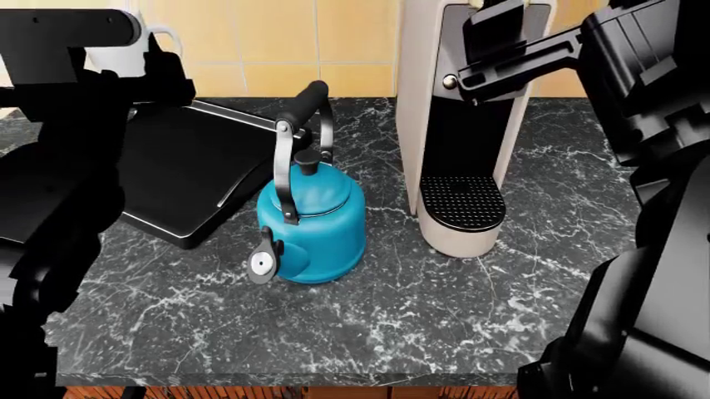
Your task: Pick the kettle from the counter and place it on the tray. Then pick the mug from the cabinet and place it on the tray. Then close the cabinet doors.
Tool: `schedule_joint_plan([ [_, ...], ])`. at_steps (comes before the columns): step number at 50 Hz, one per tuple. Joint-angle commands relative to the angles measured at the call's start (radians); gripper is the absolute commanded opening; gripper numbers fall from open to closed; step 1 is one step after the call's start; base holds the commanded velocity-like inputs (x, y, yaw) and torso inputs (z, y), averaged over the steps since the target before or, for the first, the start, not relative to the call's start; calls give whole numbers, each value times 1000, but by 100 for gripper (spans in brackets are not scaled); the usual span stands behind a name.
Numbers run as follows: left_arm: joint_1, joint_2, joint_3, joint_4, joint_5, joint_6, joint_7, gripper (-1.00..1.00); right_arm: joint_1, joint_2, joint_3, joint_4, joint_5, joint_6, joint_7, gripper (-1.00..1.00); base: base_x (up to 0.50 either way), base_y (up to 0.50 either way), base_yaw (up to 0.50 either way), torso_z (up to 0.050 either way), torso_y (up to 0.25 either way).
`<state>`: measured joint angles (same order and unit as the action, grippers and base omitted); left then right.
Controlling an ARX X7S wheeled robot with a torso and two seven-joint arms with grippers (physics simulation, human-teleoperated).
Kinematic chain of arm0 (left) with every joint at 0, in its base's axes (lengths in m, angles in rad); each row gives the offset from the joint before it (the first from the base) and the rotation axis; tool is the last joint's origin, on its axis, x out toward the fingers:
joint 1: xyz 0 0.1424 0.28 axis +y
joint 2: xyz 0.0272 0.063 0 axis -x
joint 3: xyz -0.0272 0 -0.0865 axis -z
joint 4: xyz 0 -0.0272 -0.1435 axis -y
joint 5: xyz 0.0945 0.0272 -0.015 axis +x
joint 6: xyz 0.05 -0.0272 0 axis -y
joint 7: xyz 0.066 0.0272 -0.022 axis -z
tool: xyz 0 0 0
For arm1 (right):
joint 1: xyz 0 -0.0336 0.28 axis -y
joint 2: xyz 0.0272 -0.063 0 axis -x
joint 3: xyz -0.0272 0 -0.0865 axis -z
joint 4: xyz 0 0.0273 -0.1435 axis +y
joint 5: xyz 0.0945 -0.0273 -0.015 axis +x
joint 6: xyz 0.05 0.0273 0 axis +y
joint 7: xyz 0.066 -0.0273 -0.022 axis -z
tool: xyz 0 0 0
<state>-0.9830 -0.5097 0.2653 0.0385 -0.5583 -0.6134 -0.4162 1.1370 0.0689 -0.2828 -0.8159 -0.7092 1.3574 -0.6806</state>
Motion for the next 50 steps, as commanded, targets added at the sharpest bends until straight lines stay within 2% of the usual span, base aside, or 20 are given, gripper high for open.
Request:
schedule_joint_plan([
  [1,14,-4,-3,-22,8,32,-5,-100,-4,5,2,1,13,1,8,100,0,0,0,0,0],
  [28,10,11,26,-177,79,118,10,-100,-38,9,29,-9,49,-24,34,100,0,0,0,0,0],
  [50,10,9,25,-174,74,118,13,-100,-56,13,45,8,84,-48,60,100,0,20,0,0,0],
])
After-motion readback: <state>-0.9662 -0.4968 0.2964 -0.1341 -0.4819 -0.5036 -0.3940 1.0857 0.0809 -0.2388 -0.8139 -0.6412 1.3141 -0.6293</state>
